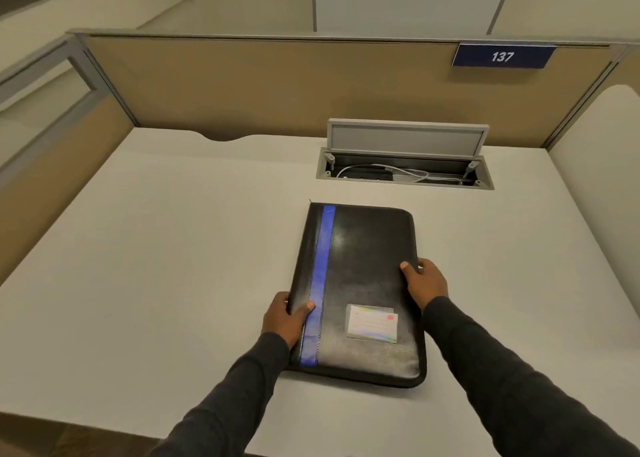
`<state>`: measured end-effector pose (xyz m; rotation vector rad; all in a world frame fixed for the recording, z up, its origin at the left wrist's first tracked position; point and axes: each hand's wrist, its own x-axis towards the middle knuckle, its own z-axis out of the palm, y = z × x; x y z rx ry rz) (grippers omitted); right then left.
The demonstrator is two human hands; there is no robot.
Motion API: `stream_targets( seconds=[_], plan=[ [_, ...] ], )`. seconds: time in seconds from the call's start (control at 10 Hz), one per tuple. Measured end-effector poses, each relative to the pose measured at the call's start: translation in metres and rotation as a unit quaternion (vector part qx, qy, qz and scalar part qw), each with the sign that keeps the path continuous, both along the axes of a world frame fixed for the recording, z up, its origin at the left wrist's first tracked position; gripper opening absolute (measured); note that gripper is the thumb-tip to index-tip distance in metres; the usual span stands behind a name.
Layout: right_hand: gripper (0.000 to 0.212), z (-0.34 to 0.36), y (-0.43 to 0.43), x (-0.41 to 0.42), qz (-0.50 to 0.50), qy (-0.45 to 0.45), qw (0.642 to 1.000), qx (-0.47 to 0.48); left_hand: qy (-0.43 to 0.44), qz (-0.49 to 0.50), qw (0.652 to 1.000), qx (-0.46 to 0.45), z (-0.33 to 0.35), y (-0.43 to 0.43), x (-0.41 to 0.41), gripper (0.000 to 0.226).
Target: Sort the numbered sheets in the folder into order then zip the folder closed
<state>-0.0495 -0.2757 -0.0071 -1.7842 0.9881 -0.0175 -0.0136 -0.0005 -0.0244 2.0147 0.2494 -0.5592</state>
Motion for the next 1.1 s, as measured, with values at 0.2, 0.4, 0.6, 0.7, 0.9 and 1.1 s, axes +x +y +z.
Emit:
stream_targets(
  seconds=[0.2,0.4,0.6,0.7,0.9,1.1],
  plan=[
    [0.048,-0.019,0.003,0.002,0.065,0.054,0.981,-0.175,-0.078,-0.067,0.990,0.093,-0.009,-0.016,-0.005,0.050],
    [0.063,-0.024,0.012,-0.004,0.099,0.089,0.956,-0.261,-0.150,-0.169,0.950,0.215,-0.015,-0.018,-0.003,0.056],
    [0.076,-0.035,0.036,-0.016,0.149,0.164,0.912,-0.345,-0.176,-0.207,0.926,0.262,-0.028,-0.014,0.003,0.068],
    [0.078,-0.039,0.043,-0.023,0.154,0.181,0.908,-0.346,-0.171,-0.226,0.918,0.279,-0.029,-0.014,0.004,0.071],
    [0.084,-0.034,0.050,-0.032,0.176,0.191,0.896,-0.359,-0.199,-0.244,0.896,0.314,-0.027,-0.009,0.006,0.070],
    [0.099,-0.021,0.064,-0.019,0.280,0.130,0.861,-0.405,-0.231,-0.241,0.885,0.323,-0.012,-0.005,0.022,0.079]
  ],
)
